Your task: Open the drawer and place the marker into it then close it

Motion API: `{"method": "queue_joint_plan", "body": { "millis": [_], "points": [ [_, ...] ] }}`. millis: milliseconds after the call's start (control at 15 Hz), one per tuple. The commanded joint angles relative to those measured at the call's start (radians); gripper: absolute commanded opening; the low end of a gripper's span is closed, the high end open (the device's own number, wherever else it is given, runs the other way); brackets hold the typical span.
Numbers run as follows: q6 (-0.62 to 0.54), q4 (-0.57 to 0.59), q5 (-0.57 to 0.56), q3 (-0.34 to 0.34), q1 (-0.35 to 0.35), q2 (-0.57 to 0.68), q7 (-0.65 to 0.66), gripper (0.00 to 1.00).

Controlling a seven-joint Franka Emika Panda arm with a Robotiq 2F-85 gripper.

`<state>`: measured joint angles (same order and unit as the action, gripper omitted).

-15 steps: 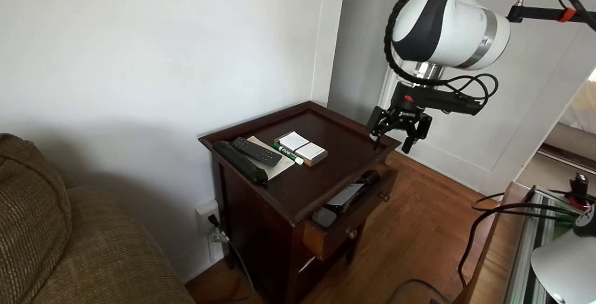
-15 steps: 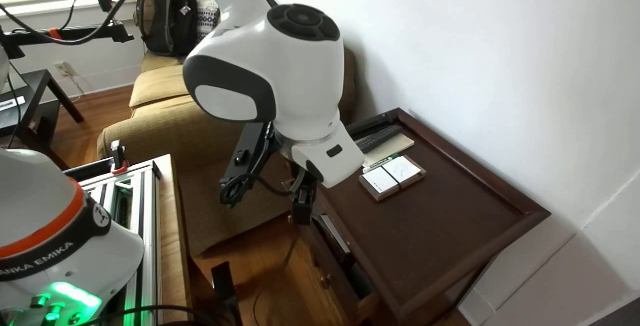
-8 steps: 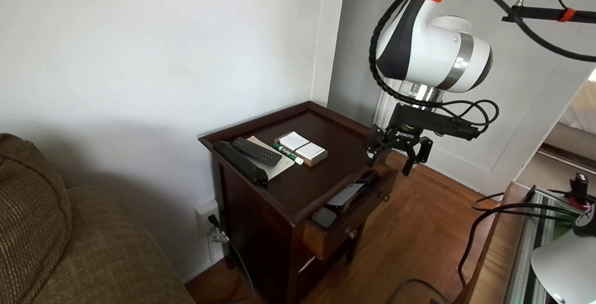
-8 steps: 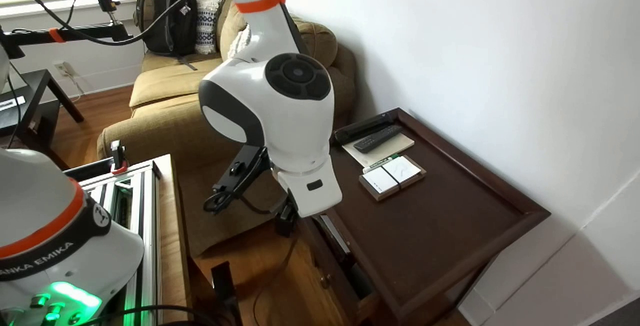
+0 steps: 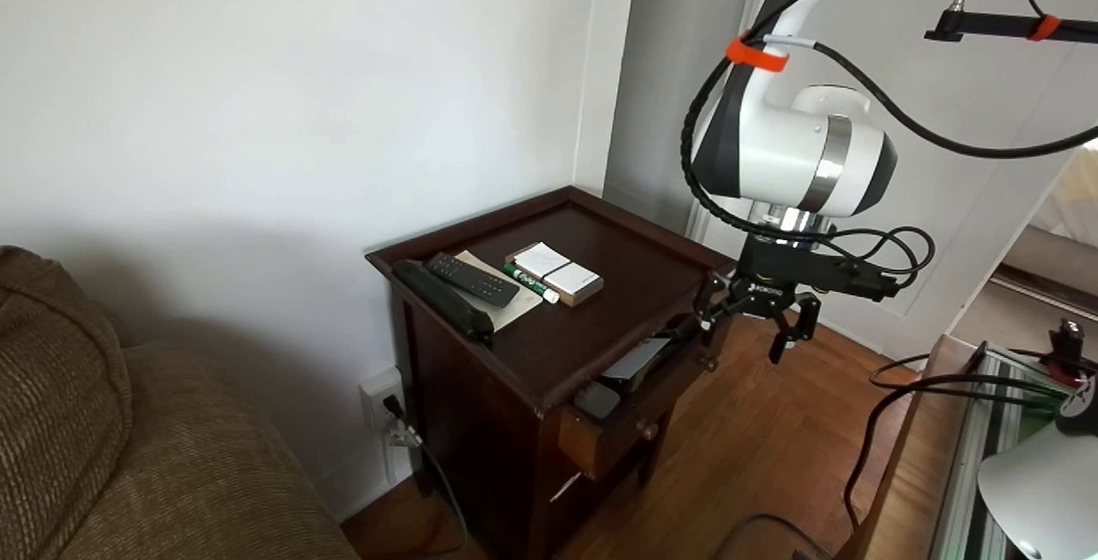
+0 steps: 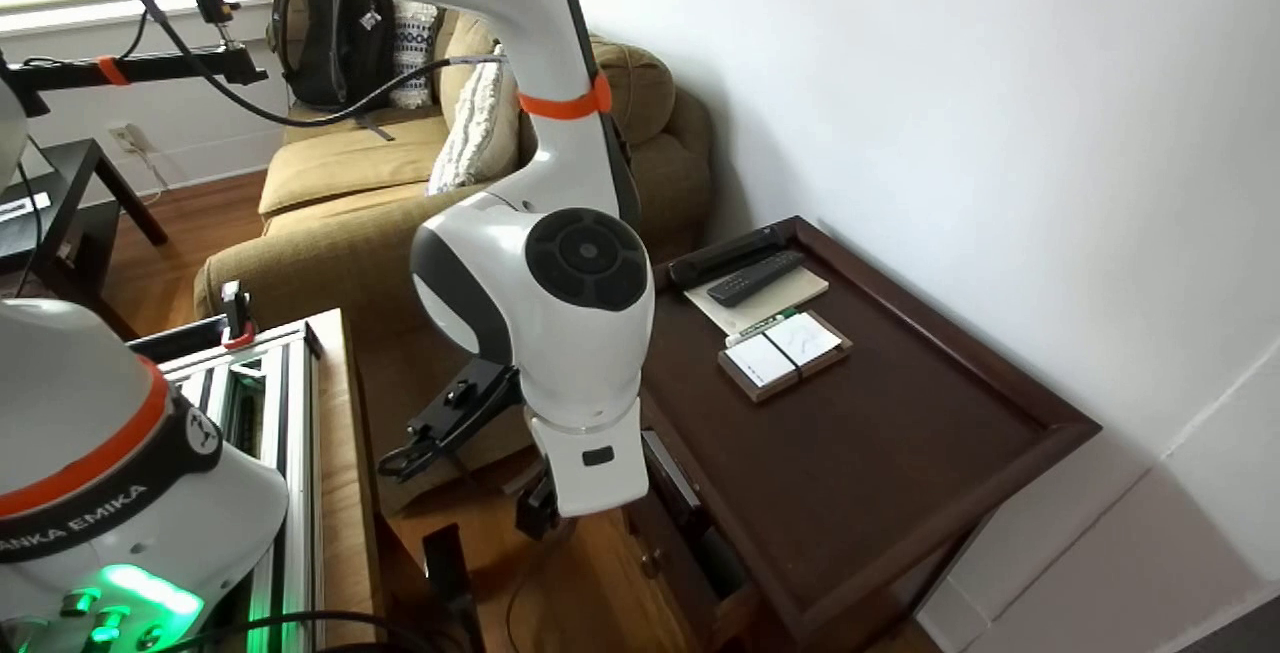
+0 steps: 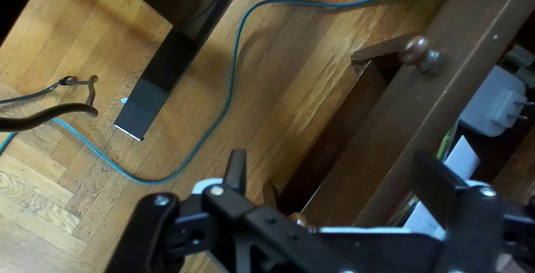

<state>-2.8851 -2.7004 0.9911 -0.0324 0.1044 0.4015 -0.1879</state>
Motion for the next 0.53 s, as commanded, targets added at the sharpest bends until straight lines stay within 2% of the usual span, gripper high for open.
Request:
{"method": "queue_joint_plan", "body": {
  "millis": [0,267,467],
  "points": [
    [0.000,0.004,0.000,0.001,0.001,0.004,-0.001,1.00],
    [-0.003,0.046,0.047,0.020,0.018,0.062,0.016,1.00],
    [-0.014,0.095,0.143,0.050,0.039,0.104,0.022,1.00]
  ]
}}
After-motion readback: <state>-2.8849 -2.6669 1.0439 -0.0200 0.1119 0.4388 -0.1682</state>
